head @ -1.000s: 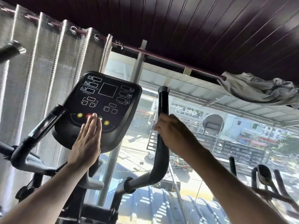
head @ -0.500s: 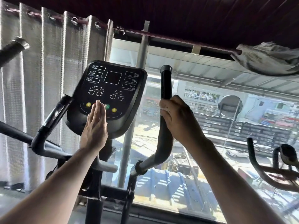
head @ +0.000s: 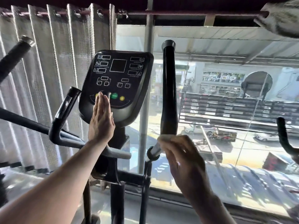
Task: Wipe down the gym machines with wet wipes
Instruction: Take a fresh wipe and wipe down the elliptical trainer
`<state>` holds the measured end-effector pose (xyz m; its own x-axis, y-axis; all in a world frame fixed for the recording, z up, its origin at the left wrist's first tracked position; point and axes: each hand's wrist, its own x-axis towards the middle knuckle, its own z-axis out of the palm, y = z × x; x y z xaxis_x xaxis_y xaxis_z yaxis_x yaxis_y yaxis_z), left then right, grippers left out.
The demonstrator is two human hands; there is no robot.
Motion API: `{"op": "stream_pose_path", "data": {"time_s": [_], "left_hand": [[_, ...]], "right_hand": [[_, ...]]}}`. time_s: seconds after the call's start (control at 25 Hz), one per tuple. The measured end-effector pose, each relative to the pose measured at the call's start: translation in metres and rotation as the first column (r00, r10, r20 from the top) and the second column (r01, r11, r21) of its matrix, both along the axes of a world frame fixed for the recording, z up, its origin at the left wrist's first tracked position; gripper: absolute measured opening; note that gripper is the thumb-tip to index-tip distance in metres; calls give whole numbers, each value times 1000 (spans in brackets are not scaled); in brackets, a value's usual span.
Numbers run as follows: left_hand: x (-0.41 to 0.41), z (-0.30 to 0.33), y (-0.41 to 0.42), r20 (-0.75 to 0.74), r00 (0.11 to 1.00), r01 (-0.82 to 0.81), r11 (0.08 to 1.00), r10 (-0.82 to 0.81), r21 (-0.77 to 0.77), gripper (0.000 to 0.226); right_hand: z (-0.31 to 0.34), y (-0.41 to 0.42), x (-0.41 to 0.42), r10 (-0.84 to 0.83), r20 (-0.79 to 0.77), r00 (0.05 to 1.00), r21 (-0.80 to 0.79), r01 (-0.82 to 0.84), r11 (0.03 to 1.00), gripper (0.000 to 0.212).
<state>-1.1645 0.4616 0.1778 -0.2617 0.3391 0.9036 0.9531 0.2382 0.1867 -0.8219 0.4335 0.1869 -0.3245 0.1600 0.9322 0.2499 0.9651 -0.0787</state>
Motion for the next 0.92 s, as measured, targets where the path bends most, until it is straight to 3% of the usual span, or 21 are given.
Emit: {"op": "stream_pose_path", "data": {"time_s": [0.12, 0.24, 0.32, 0.4, 0.48, 0.52, 0.56, 0.6, 0.64, 0.68, 0.72, 0.8, 0.92], "left_hand": [[-4, 1, 2, -4, 1000, -9, 1000, 9, 15, 70], [-4, 0, 3, -12, 1000, -19, 1000, 20, 24, 69], [-3, 1, 2, -16, 1000, -25, 1000, 25, 15, 69], [-1, 1, -1, -8, 999, -38, 999, 38, 2, 69], [3, 2, -2, -8, 999, -48, 999, 48, -15, 71], [4, 3, -3, -15, 999, -47, 998, 47, -31, 72], [4, 2, -4, -25, 999, -44, 998, 43, -43, 74], [5, 2, -5, -40, 998, -47, 998, 45, -47, 75], [5, 1, -5, -51, 998, -51, 998, 48, -45, 74], [4, 1, -4, -57, 997, -49, 998, 47, -43, 73], [3, 1, -3, -59, 998, -40, 998, 38, -41, 71], [2, 0, -3, -65, 997, -33, 999, 31, -35, 68], [3, 0, -3, -64, 997, -43, 999, 40, -33, 68]], "right_hand": [[40, 4, -6, 10, -185, 983, 101, 9, 995, 20], [40, 16, -26, -36, -135, 990, 1, 36, 999, 21], [17, 17, -27, -47, -186, 981, 14, 51, 999, 17], [-9, 20, -21, 35, -199, 979, 6, -35, 999, 14], [-43, 18, -21, 78, -233, 969, -238, -135, 962, 12], [-62, 14, -23, 44, -329, 943, -491, -211, 845, 10], [-78, 8, -26, -30, -480, 877, -715, -371, 593, 10], [-83, 0, -30, -122, -645, 754, -755, -604, 256, 14], [-83, -6, -35, -210, -762, 612, -626, -780, -4, 22], [-79, -10, -39, -275, -828, 489, -468, -872, -144, 28], [-69, -14, -43, -299, -864, 405, -361, -912, -194, 30], [-45, -20, -51, -266, -912, 313, -266, -944, -197, 24], [-27, -21, -59, -302, -910, 284, -236, -954, -185, 19]]}}
